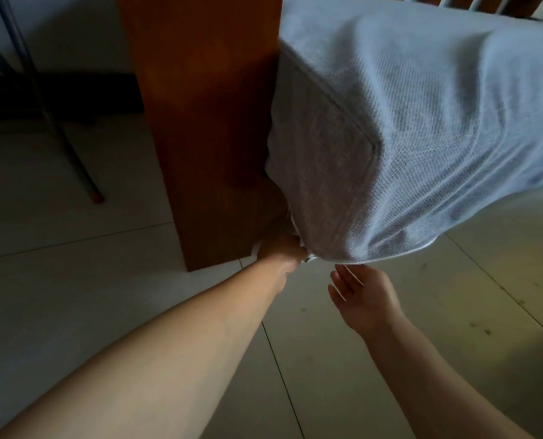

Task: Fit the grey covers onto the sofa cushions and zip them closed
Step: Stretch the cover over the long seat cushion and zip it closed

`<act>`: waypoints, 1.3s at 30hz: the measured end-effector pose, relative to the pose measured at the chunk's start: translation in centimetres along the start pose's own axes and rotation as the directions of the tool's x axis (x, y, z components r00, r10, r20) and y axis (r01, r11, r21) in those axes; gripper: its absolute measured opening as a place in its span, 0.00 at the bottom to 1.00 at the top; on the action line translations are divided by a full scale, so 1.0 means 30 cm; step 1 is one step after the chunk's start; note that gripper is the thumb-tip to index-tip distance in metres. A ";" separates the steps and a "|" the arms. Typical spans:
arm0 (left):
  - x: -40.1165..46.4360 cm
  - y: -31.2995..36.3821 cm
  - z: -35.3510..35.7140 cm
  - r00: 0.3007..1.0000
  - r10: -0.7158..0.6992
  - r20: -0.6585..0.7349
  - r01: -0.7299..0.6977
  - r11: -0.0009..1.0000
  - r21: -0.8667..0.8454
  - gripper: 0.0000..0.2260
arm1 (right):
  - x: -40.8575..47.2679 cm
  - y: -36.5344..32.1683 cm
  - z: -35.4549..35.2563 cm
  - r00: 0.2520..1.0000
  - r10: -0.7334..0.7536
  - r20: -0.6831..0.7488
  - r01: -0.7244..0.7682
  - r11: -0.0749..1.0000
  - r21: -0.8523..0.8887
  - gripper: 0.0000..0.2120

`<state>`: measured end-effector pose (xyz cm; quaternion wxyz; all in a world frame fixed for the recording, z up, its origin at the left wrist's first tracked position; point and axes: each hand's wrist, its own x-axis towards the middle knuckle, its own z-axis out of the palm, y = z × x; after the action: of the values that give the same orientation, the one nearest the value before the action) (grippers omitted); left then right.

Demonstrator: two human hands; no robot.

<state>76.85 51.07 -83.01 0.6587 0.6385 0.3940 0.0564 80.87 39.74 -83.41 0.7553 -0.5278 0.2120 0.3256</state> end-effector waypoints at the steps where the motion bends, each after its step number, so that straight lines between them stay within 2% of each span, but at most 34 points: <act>1: 0.011 -0.009 0.007 1.000 -0.003 -0.027 0.004 1.000 0.021 0.11 | 0.007 0.001 0.001 1.000 0.007 -0.009 -0.007 1.000 -0.025 0.06; 2: 0.010 -0.011 0.010 0.999 -0.011 -0.048 0.012 1.000 0.012 0.05 | 0.012 0.001 0.000 1.000 0.014 -0.016 -0.015 0.999 -0.051 0.07; 3: 0.009 -0.016 0.012 0.999 -0.010 -0.045 0.010 1.000 -0.003 0.04 | 0.014 -0.001 -0.001 1.000 0.024 -0.016 -0.025 0.997 -0.074 0.08; 5: -0.014 -0.029 0.008 0.998 -0.066 0.010 0.066 0.992 -0.107 0.08 | 0.015 -0.004 0.000 0.998 0.060 0.010 -0.059 0.993 -0.105 0.09; 8: -0.045 -0.042 -0.007 0.987 -0.129 0.095 0.147 0.964 -0.221 0.05 | 0.009 0.007 0.002 0.993 0.089 0.080 -0.074 0.982 -0.176 0.07; 12: -0.073 -0.030 -0.040 0.979 -0.129 0.158 0.164 0.958 -0.234 0.06 | -0.009 0.026 -0.008 0.994 -0.046 0.100 0.067 0.973 -0.221 0.11; 16: -0.096 -0.029 -0.071 0.962 -0.125 0.241 0.193 0.939 -0.286 0.06 | -0.062 0.011 -0.025 0.974 -0.141 0.180 0.178 0.962 -0.206 0.10; 21: -0.056 0.006 -0.106 0.986 -0.154 0.058 0.163 0.871 -0.464 0.10 | -0.097 0.003 -0.020 0.966 -0.161 0.203 0.200 0.961 -0.190 0.11; 25: -0.029 0.064 -0.115 0.997 -0.075 -0.020 0.054 0.852 -0.520 0.11 | -0.104 0.017 -0.016 0.974 -0.146 0.175 0.177 0.969 -0.174 0.11; 28: 0.000 0.092 -0.116 0.996 0.043 -0.079 -0.072 0.904 -0.420 0.19 | -0.103 0.019 -0.012 0.975 -0.147 0.166 0.173 0.972 -0.159 0.11; 32: 0.046 0.094 -0.123 0.962 0.191 -0.194 -0.223 0.961 -0.160 0.11 | -0.104 0.018 -0.011 0.976 -0.142 0.167 0.167 0.975 -0.148 0.10; 34: 0.059 0.080 -0.128 0.945 0.247 -0.217 -0.262 0.964 -0.045 0.06 | -0.102 0.017 -0.013 0.976 -0.142 0.167 0.166 0.976 -0.140 0.10; 36: 0.070 0.061 -0.135 0.931 0.296 -0.216 -0.295 0.955 0.035 0.07 | -0.101 0.014 -0.014 0.975 -0.144 0.168 0.167 0.976 -0.136 0.11; 39: 0.043 0.049 -0.149 0.887 0.419 -0.195 -0.363 0.893 0.268 0.08 | -0.102 0.012 -0.011 0.975 -0.147 0.166 0.171 0.975 -0.143 0.12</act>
<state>75.72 55.63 -81.74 0.5029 0.7630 0.3394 0.2232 78.48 38.68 -81.74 0.7495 -0.5738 0.0837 0.3192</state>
